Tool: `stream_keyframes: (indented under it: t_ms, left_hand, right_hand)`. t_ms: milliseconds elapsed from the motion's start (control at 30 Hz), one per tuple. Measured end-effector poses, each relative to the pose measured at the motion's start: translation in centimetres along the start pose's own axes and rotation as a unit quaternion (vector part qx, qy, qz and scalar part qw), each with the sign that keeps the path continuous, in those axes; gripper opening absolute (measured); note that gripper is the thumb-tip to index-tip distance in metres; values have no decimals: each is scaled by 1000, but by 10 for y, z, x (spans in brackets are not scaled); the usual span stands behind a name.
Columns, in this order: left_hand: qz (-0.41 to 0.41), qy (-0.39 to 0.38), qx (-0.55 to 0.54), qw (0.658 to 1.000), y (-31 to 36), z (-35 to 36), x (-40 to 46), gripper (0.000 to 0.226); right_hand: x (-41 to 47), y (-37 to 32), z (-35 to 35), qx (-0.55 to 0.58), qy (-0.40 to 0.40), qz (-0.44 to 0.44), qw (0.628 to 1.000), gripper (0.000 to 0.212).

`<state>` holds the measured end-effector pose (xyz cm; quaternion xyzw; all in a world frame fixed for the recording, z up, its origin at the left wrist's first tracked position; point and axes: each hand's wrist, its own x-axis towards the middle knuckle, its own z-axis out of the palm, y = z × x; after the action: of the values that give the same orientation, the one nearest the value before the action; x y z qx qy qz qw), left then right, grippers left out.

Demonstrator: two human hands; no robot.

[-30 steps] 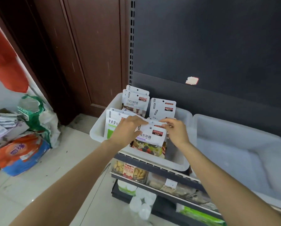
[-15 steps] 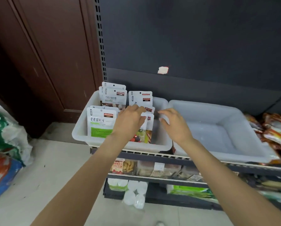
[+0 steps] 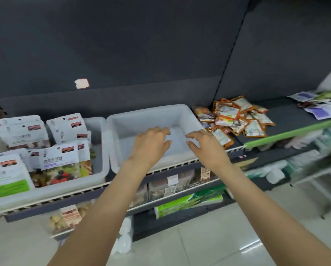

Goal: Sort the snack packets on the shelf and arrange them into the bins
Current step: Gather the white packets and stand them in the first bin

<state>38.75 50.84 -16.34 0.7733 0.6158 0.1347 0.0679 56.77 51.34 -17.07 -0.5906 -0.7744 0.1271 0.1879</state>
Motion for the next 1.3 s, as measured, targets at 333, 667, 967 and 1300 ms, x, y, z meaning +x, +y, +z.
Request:
stream_keyframes:
  t_ms: [333,667,967,1300]
  left_hand:
    - [95,-82,-100,987,211,74,100,29]
    - [175,-100,-131,971,366,133,206,32]
    - [214,-88,-164,959,482,189,346,28]
    - [210,-69,-196,955,597,249,480,21]
  right_hand:
    - [-45,226,-112,-11,16,114,993,34]
    - [-48,391,-188,-1,80,187,979,32]
    - [7,539,-256,-14,79,247,966,34]
    - [61,708,-310,-17,104,299,948,35]
